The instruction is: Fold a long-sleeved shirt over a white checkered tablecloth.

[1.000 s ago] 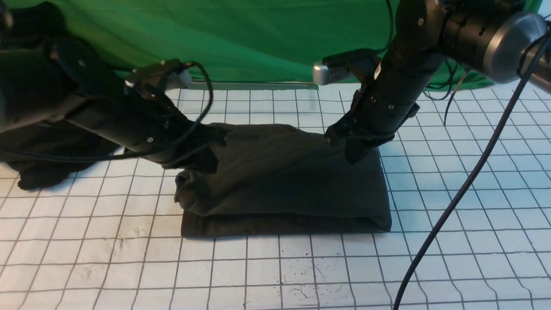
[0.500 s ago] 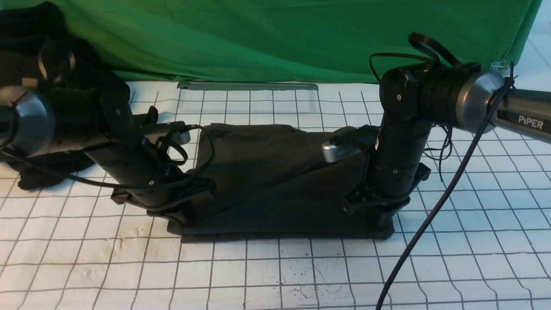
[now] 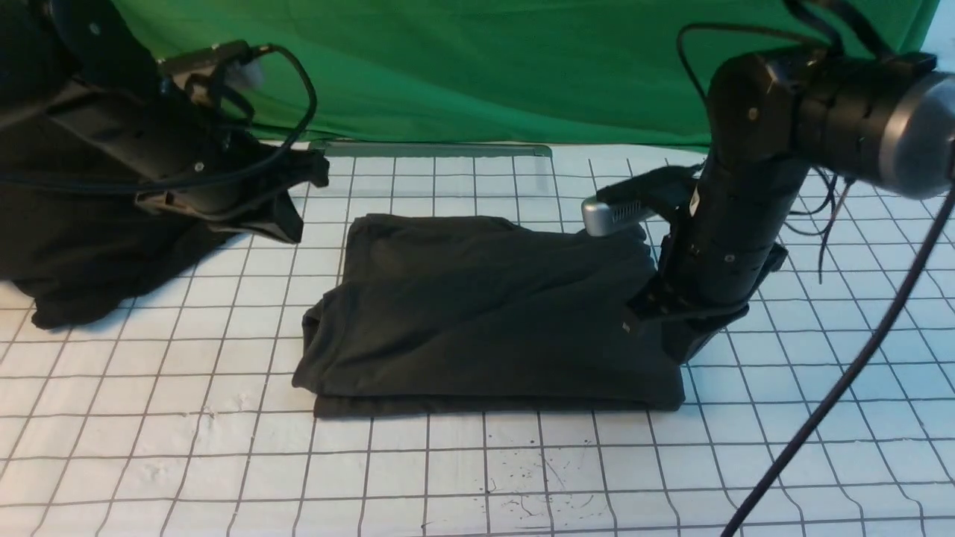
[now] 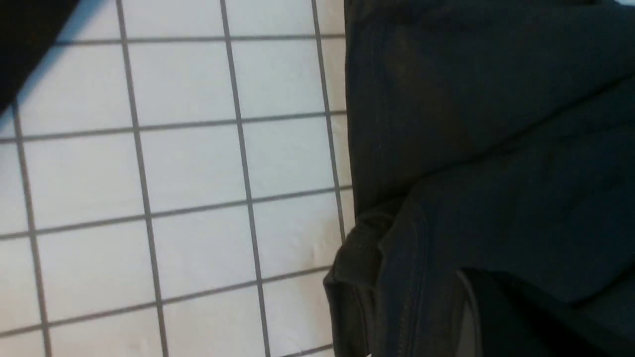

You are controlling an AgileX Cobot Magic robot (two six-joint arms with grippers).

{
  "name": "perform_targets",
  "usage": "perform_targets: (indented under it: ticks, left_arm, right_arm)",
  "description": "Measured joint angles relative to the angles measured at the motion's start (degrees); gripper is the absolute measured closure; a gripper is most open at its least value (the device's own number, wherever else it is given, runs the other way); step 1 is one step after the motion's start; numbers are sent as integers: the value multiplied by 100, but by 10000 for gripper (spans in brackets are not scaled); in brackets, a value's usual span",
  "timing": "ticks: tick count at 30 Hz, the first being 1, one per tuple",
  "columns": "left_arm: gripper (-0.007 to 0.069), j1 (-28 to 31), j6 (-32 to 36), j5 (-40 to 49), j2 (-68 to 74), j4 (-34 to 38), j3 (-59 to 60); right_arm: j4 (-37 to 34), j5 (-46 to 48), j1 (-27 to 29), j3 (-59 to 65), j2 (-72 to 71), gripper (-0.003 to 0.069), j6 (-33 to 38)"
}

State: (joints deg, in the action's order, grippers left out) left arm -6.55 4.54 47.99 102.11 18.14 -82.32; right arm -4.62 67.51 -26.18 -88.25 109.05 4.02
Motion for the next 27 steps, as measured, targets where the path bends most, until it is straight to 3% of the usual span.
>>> perform_targets:
  ticks: [3, 7, 13, 17, 21, 25, 27]
  left_arm:
    - [614, -63, 194, 80, 292, 23, -277]
    - [533, -203, 327, 118, 717, -2, -376]
    - [286, -223, 384, 123, 1097, 21, -381]
    - [197, -223, 441, 118, 1210, 60, -381]
    - [211, -223, 452, 30, 1303, 87, -387]
    - [328, -223, 582, 2, 1403, 178, -392]
    - [448, -223, 718, -13, 1403, 207, -398]
  right_arm:
    - [-6, -27, 0, 0, -131, 662, 0]
    - [-12, -34, 0, 0, -141, 662, 0]
    - [-49, -41, 0, 0, -141, 662, 0]
    - [-49, -88, 0, 0, -141, 662, 0]
    - [-49, -131, 0, 0, -141, 662, 0]
    - [-49, -143, 0, 0, -141, 662, 0]
    - [-49, -145, 0, 0, -141, 662, 0]
